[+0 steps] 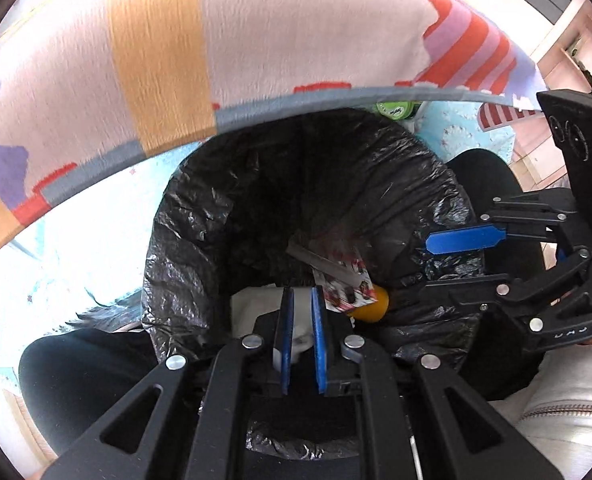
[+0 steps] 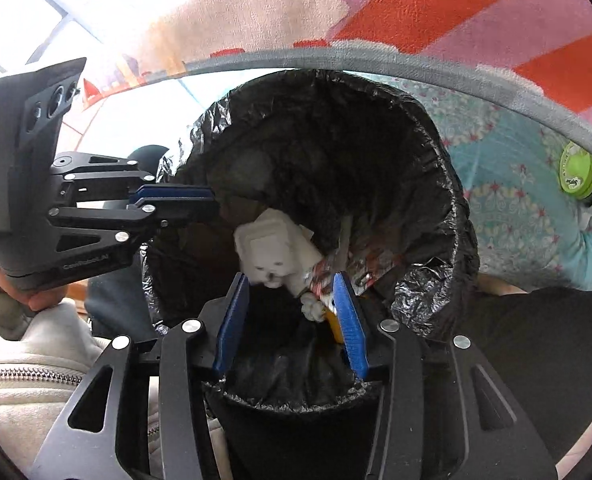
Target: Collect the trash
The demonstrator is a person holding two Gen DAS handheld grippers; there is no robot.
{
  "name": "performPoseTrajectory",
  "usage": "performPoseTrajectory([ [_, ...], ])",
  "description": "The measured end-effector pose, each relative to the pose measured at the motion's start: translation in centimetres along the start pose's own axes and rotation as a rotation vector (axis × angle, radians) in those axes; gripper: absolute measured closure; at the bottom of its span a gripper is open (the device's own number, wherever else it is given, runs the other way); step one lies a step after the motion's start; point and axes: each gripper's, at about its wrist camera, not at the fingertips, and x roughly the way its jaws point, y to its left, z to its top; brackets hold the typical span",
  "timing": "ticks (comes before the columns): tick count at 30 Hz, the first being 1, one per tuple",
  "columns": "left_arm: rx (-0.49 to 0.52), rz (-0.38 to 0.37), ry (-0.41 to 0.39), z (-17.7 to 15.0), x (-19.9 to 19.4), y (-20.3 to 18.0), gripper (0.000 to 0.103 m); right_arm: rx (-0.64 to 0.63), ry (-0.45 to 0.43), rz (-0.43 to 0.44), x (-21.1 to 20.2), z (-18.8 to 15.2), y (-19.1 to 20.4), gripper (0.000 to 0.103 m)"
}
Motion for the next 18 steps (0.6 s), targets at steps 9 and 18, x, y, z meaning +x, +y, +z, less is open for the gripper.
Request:
performPoseTrajectory([
  [9,0.004,-0.027,-0.096,0.3,-3.5,0.1,0.044,0.006,-0.048,-0.007,-2.7,0.1,-0.3,0.051],
  [18,0.04,-0.087,-0.16,0.2,-8.3,-0.9,0.036,-0.057,-0.082,-0.038,-6.9,0.2,1.5,0.039],
])
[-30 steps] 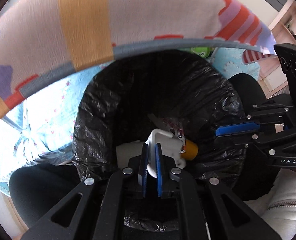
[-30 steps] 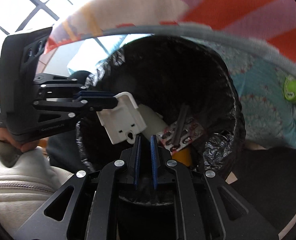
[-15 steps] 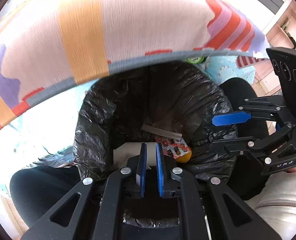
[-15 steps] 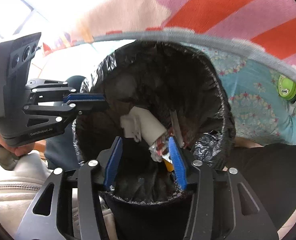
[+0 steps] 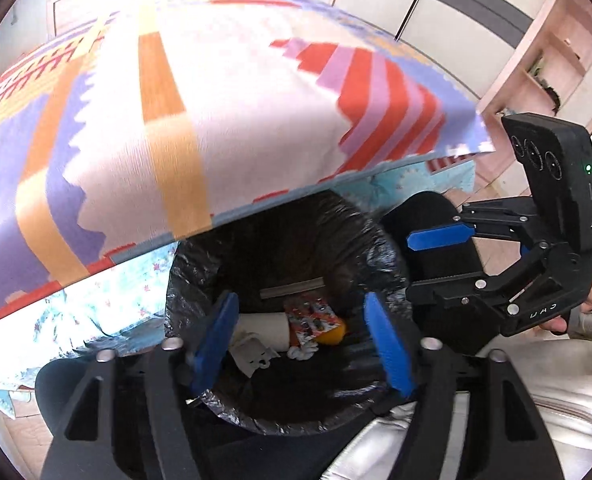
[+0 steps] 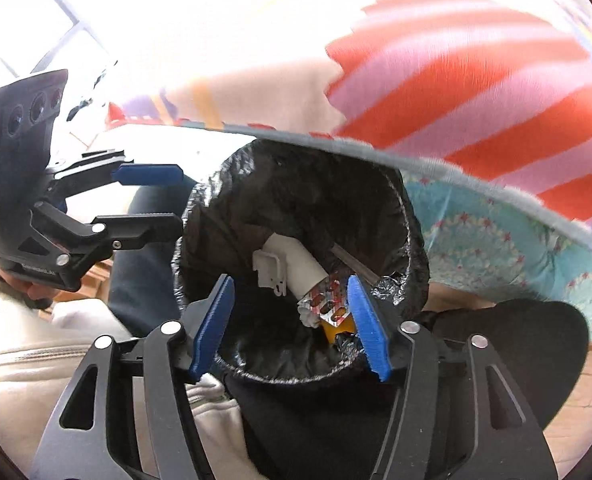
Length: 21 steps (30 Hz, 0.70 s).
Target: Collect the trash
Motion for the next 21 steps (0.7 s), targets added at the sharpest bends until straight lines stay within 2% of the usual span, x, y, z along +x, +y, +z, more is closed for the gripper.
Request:
performPoseTrajectory([
  [2,0.003,-0.021,-0.018,0.2,-1.3,-0.3,0.031,-0.025,0.002,-0.011,-0.5,0.1,0.7,0.031],
  [6,0.017,-0.056,-0.055,0.1,-3.2,-1.0,0.022,-0.038,0.012,-0.012,-1.8,0.1,1.4,0.027],
  [11,0.022,-0.082,-0.061,0.0,-4.1,-2.0,0.02,-0.039,-0.001,-0.025,-3.3,-0.1,2.0,0.023],
  [18,0.045,-0.12,-0.087,-0.1,-5.2,-3.0,0.02,-0.062,-0.027,-0.04,-4.6,-0.1,3.0,0.023],
  [21,0.048,-0.114,-0.093,-0.1,-5.5,-3.1,0.02,-0.081,-0.03,-0.038,-4.9,-0.1,3.7,0.023],
])
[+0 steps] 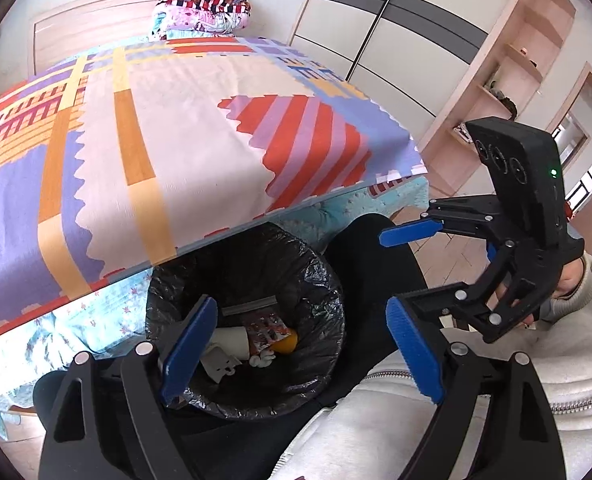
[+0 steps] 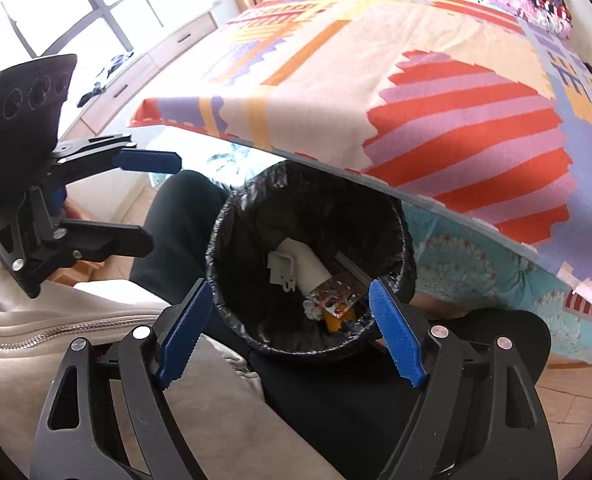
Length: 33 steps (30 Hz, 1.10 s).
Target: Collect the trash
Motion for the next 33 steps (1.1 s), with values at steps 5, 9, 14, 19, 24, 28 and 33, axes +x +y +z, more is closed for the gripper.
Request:
performPoseTrajectory([
  [5,-0.008,0.0,0.0,0.1,-0.1,0.1,0.02,-0.018,-0.001,-0.006,-0.2,0.2,0.6,0.023],
  [9,0.0,-0.001,-0.002,0.1,-0.2,-0.1,0.02,-0.023,0.001,-0.005,-0.2,0.2,0.9,0.023],
  [14,0.002,-0.025,-0.015,0.1,-0.4,-0.2,0.02,-0.031,-0.005,-0.01,-0.5,0.1,1.0,0.023],
  [19,0.014,-0.023,-0.021,0.2,-0.5,-0.5,0.02,-0.032,-0.011,-0.015,-0.7,0.3,1.1,0.023],
  [24,0.014,-0.029,-0.028,0.2,-0.7,-0.6,0.02,-0.038,-0.013,-0.016,-0.8,0.3,1.2,0.023],
  [28,0.021,-0.035,-0.03,0.2,-0.7,-0.7,0.02,-0.037,-0.013,-0.015,-0.8,0.3,1.2,0.023],
  [33,0.026,-0.034,-0.03,0.2,-0.7,-0.9,0.02,-0.038,-0.014,-0.015,-0.9,0.3,1.1,0.023],
])
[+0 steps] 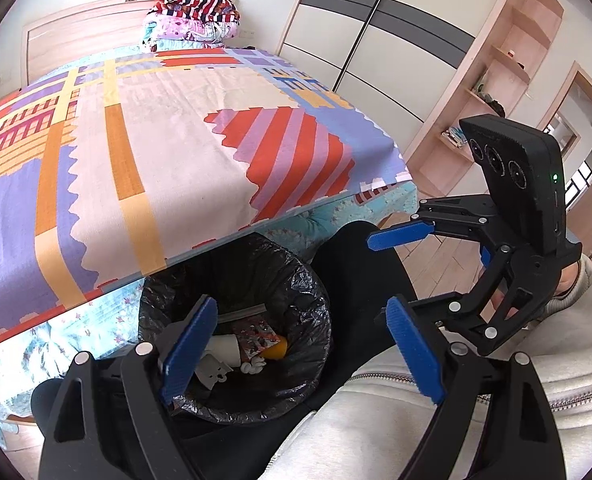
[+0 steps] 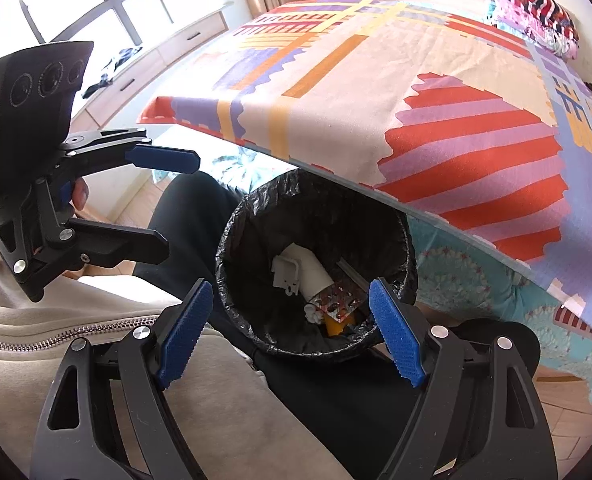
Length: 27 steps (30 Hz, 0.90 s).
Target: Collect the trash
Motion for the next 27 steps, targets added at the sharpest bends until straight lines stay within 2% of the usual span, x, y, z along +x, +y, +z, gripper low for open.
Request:
performPoseTrajectory([
  [4,-0.003,0.02,0.012,-0.01,0.21,0.05,0.02,0.001,0.0,-0.003,-0.04,0.04,0.0,0.023],
  [27,-0.018,0.025,0.018,-0.19,0.46,0.32,0.02,-0.005,0.0,-0.004,-0.15,0.06,0.1,0.023],
])
